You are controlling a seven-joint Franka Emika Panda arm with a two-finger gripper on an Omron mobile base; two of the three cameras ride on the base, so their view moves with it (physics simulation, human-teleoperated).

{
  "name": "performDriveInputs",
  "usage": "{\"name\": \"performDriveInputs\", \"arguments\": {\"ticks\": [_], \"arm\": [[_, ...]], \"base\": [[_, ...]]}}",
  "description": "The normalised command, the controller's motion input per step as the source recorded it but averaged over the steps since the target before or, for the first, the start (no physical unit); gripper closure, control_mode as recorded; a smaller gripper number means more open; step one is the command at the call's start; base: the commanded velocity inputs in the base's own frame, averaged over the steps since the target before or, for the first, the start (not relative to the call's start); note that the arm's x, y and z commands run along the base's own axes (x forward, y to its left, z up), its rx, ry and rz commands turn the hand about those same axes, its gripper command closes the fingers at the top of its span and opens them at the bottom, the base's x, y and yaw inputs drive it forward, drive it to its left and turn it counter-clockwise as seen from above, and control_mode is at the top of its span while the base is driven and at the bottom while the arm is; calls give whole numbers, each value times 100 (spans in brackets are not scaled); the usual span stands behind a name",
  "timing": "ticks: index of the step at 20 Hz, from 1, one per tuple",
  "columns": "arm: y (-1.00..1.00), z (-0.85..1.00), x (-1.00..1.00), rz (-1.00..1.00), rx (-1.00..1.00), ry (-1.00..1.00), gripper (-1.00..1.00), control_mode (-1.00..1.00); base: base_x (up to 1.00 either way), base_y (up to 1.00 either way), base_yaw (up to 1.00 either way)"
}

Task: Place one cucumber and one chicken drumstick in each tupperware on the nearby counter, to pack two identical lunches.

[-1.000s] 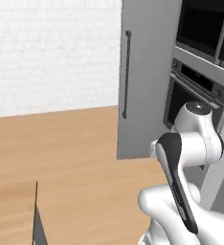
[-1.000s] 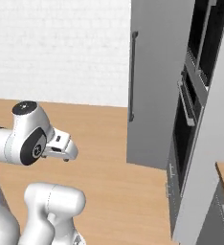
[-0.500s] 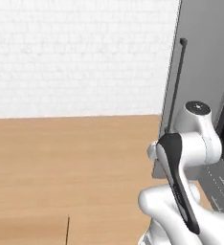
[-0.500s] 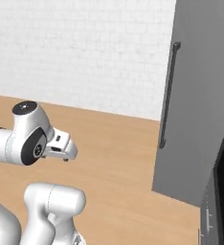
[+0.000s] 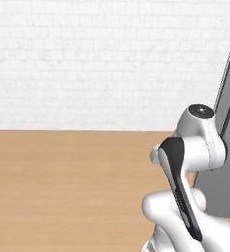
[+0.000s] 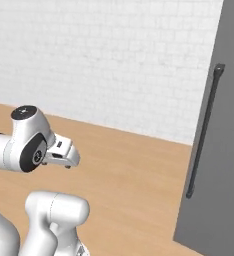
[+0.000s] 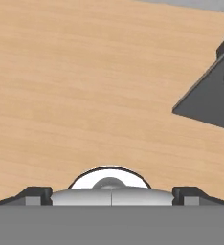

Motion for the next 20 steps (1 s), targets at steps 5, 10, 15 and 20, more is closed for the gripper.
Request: {"name": "performDriveInputs", "arguments": {"ticks": [5,10,15,20], "arm": [[0,0,0,0,0,0,-100,100],[0,0,0,0,0,0,-100,100],[0,0,0,0,0,0,-100,100],[0,0,0,0,0,0,-100,100]], "base": [[100,12,21],[100,58,-16],[100,79,-32],[100,73,-37]]}}
